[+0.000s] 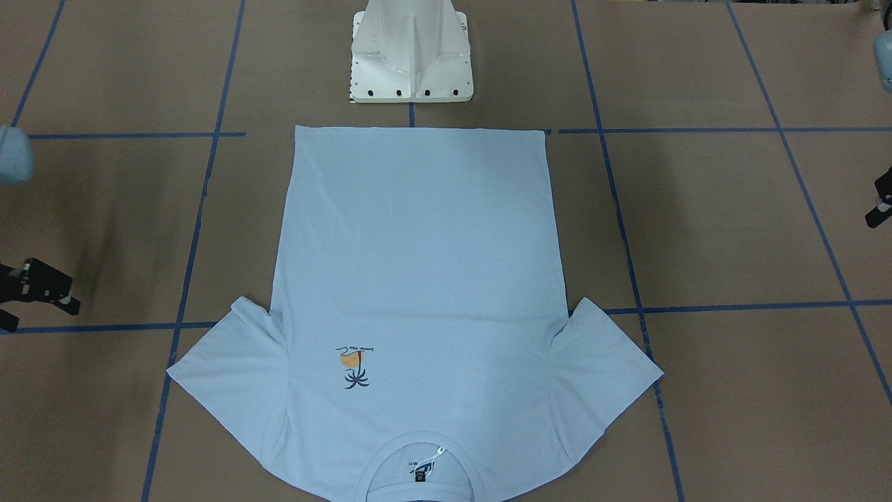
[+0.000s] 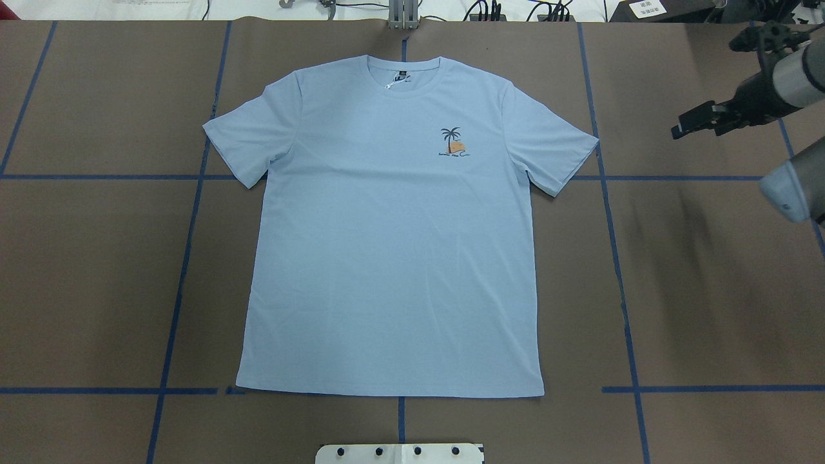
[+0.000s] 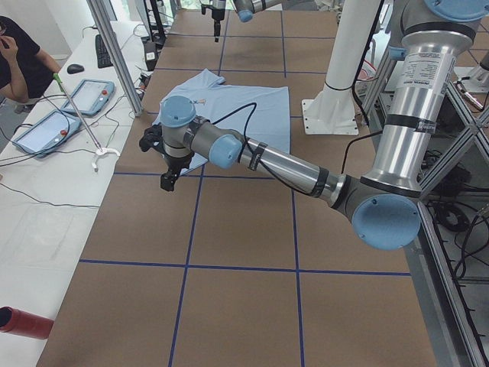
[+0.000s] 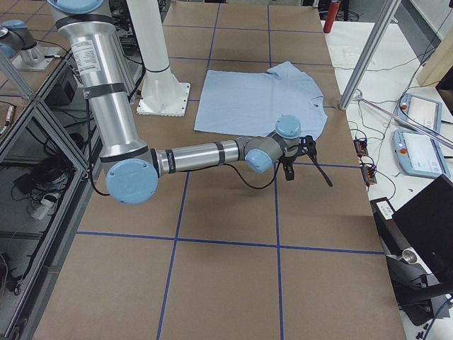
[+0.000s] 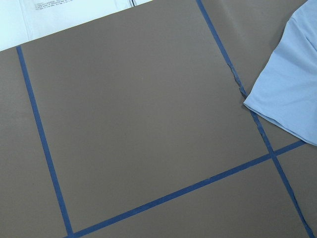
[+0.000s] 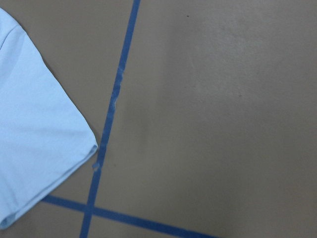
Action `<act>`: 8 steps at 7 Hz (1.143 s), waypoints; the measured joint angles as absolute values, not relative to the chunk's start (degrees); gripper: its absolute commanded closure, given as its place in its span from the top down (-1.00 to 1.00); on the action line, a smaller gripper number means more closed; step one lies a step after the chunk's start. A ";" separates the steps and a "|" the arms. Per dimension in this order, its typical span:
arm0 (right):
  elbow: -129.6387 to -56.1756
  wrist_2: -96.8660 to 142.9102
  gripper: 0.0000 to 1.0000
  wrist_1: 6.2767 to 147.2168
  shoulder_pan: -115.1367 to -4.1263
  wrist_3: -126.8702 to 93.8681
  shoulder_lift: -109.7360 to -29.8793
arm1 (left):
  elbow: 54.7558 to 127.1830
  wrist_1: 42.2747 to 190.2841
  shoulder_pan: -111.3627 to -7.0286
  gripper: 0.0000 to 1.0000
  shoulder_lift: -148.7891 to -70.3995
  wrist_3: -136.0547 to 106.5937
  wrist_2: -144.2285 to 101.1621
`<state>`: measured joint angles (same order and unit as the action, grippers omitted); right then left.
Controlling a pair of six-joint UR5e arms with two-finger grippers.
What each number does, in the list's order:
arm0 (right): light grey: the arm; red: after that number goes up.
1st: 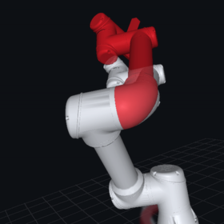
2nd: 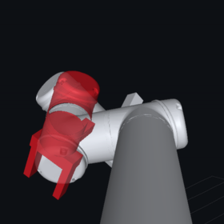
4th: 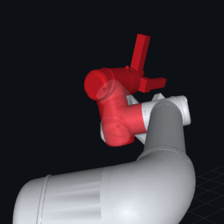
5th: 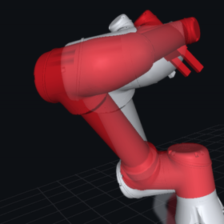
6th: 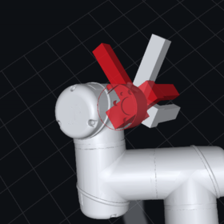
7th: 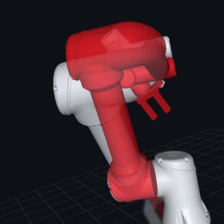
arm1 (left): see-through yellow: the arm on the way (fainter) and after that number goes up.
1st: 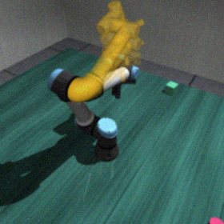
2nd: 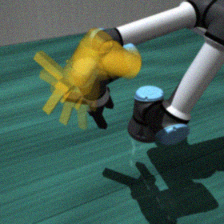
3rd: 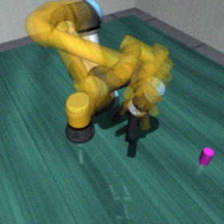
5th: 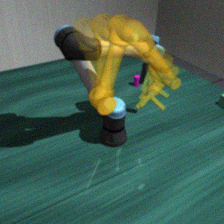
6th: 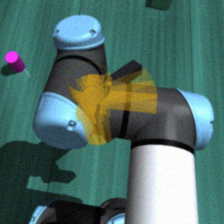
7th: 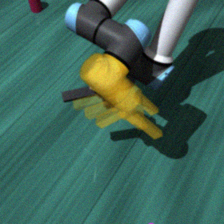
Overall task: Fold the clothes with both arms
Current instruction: 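Move the right gripper to the sleeve nearest it and grasp it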
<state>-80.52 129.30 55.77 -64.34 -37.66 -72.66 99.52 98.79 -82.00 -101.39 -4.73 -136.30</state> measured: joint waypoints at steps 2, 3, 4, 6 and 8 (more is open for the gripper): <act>-73.20 123.99 0.98 53.62 -58.76 -42.75 -65.01 | 99.08 100.75 -82.00 1.00 -101.13 -4.97 -136.39; -71.03 123.16 0.96 53.43 -57.15 -43.30 -62.78 | 99.01 100.97 -82.00 1.00 -101.19 -5.04 -136.40; -69.20 122.69 0.89 53.38 -56.05 -43.45 -61.25 | 98.96 101.04 -82.00 1.00 -101.30 -5.15 -136.39; -67.13 121.96 0.84 53.41 -54.87 -43.50 -59.88 | 98.89 101.07 -82.00 1.00 -101.38 -5.28 -136.38; -66.33 121.83 0.77 53.49 -54.63 -43.51 -59.74 | 98.88 101.07 -82.00 1.00 -101.26 -5.29 -136.43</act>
